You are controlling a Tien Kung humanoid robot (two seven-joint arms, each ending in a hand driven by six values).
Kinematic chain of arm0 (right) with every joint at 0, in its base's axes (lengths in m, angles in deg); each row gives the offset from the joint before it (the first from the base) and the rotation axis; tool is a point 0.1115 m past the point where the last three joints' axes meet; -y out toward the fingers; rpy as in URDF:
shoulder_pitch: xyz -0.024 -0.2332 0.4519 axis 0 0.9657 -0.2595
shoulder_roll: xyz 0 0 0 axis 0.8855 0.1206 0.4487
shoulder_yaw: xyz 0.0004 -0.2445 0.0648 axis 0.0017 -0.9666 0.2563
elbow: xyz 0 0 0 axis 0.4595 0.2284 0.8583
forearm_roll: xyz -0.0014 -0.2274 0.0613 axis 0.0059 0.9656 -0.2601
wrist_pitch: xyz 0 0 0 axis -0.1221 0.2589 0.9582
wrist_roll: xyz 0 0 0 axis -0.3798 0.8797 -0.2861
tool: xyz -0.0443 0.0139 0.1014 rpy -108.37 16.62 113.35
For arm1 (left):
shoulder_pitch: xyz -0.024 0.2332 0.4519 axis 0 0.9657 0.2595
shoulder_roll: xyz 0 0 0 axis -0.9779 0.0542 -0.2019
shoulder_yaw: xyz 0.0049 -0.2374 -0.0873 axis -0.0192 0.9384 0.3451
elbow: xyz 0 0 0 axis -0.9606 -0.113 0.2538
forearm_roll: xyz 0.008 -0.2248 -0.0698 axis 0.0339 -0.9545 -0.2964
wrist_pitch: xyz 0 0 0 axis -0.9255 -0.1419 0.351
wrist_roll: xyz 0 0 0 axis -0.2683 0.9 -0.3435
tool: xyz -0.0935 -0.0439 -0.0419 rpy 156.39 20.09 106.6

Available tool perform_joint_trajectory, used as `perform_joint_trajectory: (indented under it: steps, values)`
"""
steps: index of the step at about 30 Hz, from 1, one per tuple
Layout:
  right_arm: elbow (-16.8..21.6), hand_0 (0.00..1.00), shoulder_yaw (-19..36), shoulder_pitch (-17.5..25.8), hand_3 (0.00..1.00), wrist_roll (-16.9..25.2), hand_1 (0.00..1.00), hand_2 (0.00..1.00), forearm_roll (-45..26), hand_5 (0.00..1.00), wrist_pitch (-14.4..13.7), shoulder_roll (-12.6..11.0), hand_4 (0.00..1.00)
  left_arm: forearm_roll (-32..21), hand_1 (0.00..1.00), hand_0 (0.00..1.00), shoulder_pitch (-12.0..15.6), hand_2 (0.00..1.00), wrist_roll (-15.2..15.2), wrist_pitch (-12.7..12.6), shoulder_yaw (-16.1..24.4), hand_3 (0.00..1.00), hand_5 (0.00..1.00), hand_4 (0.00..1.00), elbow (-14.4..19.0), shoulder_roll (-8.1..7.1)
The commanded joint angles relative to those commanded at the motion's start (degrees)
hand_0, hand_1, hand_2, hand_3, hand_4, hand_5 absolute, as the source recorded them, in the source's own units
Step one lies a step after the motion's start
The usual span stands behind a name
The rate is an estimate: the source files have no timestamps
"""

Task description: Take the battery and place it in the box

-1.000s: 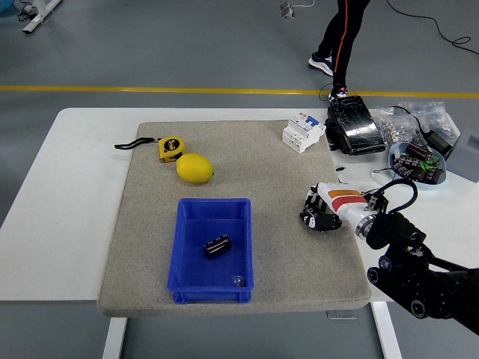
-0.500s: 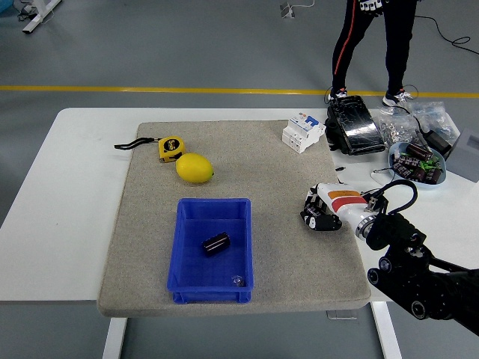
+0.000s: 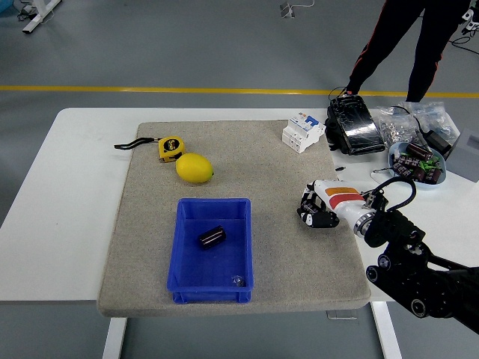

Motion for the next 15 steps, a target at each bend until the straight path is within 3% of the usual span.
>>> perform_joint_trajectory:
  steps: [7, 15]
  values:
    - [2.11, 0.155, 1.08, 0.22, 0.438, -0.49, 0.31, 0.403, 1.81, 0.08, 0.15, -0.43, 0.43, 0.37, 0.587, 0.563, 0.2, 0.628, 0.11, 0.06, 0.22, 0.585, 0.605, 0.636, -0.02, -0.08]
    - [8.56, 0.158, 2.59, -0.43, 0.436, -1.79, 0.309, 0.401, 5.4, 0.083, 0.23, -0.79, 0.434, 1.01, 0.587, 0.563, 0.46, 0.628, 0.26, 0.13, 0.62, 0.586, 0.605, 0.637, -0.05, -0.28]
